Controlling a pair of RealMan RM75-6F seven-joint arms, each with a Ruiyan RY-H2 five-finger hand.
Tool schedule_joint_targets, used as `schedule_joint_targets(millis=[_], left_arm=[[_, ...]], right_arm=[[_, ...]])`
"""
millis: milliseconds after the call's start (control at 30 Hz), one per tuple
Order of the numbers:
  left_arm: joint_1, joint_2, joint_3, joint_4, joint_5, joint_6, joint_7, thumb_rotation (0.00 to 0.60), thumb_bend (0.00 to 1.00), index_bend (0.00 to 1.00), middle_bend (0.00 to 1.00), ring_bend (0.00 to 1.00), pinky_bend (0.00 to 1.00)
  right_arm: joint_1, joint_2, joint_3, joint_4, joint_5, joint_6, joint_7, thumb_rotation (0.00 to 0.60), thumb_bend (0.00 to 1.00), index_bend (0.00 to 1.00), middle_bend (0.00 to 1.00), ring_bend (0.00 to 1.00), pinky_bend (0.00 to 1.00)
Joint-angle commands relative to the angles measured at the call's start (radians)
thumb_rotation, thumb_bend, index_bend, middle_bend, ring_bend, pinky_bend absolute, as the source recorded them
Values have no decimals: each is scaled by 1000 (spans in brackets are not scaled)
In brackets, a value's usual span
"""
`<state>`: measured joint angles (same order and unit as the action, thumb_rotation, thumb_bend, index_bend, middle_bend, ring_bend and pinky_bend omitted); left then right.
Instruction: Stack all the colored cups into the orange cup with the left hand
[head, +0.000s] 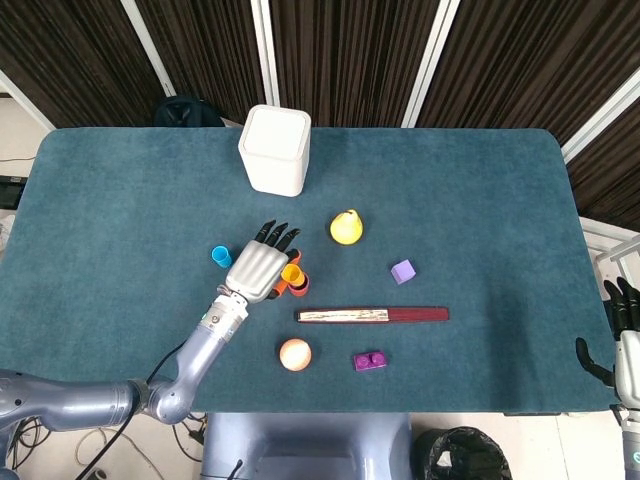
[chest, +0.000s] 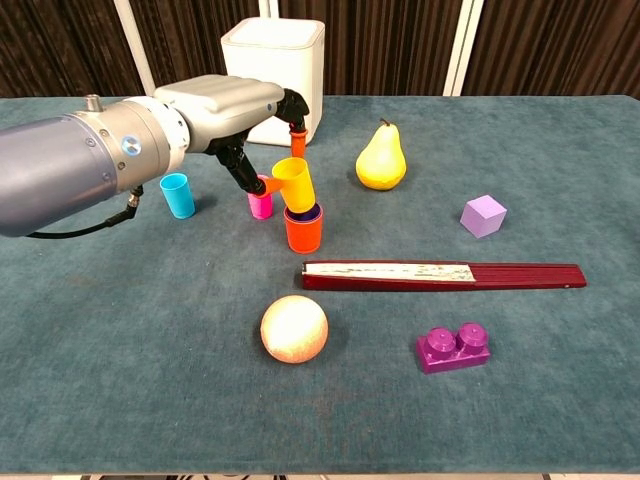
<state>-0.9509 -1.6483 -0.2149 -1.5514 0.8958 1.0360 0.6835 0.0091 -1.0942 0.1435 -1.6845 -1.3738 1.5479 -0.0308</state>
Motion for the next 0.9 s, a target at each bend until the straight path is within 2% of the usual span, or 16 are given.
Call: schedule_joint_targets(millis=[33,733,800,900], left_arm=[[-1,0,0,1,-4,-1,0,600,335,464,96,0,0],[-11,-24,12,36,-25,-22,-13,600,335,449,96,0,0],[-13,-26,16,39,-27,-23,-9,600,332,414,95,0,0],[-14,-25,20,39,-37,-25,2,600,315,301,90,0,0]], right_arm=[[0,1,-1,-1,0,-1,0,600,430,36,0,64,0],[-2,6,2,-8,9,-2,3,600,430,36,0,63,0],[-3,6,3,-9,10,-2,4,600,430,36,0,63,0],[-3,7,3,-9,11,-1,5,600,430,36,0,63,0]])
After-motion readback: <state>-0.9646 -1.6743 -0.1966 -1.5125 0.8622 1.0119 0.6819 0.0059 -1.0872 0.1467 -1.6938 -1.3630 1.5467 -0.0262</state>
